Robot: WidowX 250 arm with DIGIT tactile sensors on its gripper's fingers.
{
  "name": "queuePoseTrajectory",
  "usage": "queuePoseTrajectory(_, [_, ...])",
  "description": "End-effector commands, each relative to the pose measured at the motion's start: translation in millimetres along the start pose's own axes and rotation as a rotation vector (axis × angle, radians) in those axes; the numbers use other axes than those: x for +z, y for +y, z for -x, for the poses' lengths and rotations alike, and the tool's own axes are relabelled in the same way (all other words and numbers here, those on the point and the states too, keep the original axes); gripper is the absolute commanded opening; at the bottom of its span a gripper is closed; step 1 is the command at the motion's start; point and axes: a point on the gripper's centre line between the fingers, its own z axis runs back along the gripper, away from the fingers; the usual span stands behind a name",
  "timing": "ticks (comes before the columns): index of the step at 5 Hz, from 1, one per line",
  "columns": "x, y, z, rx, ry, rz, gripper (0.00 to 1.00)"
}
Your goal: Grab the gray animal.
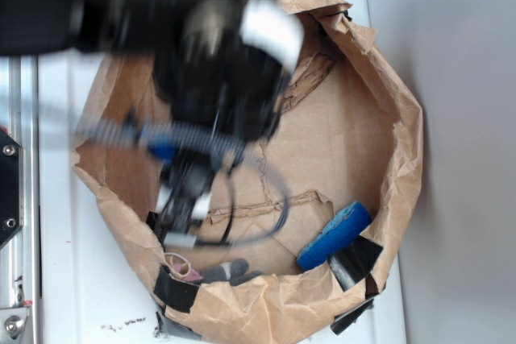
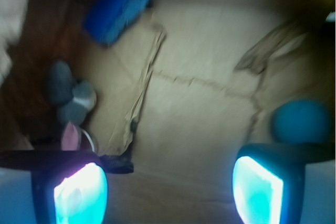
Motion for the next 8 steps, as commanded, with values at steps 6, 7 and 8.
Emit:
queuePoseTrajectory(6, [-22,-12,-34,0.004,-0.051,-0.081,1.00])
queuePoseTrajectory(7, [-21,-24,-33,-0.044,-0.014,-0.008,1.00])
queuePoseTrajectory(8, [-15,-35,-31,-0.003,0.011,0.095,1.00])
